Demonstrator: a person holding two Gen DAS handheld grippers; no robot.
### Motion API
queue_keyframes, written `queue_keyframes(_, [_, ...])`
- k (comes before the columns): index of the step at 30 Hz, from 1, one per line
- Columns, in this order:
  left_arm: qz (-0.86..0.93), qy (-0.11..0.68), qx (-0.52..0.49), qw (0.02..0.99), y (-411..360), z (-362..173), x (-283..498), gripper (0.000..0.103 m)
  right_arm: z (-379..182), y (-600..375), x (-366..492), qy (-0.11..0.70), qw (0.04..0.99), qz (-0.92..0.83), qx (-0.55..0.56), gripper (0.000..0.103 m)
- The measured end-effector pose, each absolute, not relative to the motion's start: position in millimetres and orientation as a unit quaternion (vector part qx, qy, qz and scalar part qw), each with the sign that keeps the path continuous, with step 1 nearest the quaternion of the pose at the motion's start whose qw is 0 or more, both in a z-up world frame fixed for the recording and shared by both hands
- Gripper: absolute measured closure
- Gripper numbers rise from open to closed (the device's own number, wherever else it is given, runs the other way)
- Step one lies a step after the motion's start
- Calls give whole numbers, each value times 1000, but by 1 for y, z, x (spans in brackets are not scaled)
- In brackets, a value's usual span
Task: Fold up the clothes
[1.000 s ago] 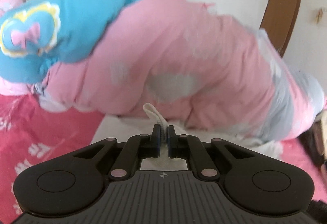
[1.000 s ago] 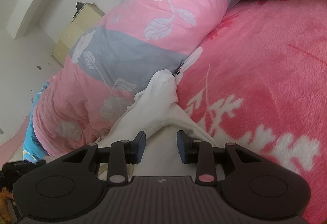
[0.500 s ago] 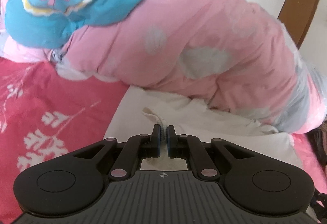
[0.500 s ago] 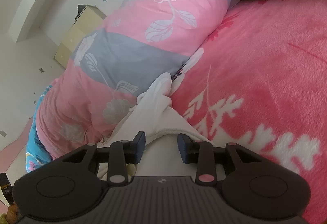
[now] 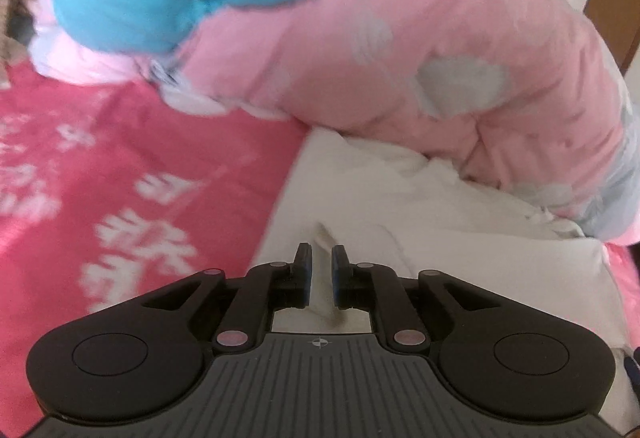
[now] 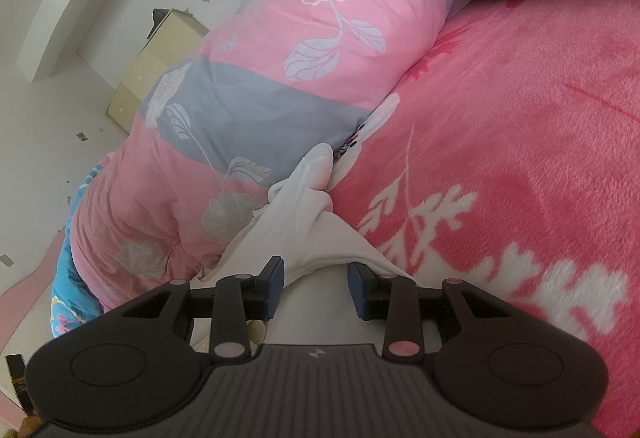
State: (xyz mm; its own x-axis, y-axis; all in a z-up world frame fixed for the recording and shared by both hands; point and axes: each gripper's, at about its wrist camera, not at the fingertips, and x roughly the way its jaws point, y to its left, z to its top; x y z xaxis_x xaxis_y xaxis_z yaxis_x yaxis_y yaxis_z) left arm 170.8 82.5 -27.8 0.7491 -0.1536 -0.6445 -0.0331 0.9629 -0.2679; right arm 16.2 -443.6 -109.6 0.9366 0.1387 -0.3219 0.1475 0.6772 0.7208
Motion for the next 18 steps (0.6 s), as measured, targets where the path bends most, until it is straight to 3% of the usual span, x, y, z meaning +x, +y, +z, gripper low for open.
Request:
queue_keyframes(5, [2,303,-136,943,127,28,142,94,-109,-443,16,178,898,-3,401,66])
queue_keyframes(9, [10,280,-138,950,144,57,138,84,-110,-444,16,179,899,-2,400,66])
queue_keyframes(12, [-16,288,-135,948,131,51,145,65,-110,-443,16,179,899,-3,399,66])
queue_keyframes(18, [-93,351,-160,918,96,-4,167,64,-90,-431,15,206,913,-17,352,64])
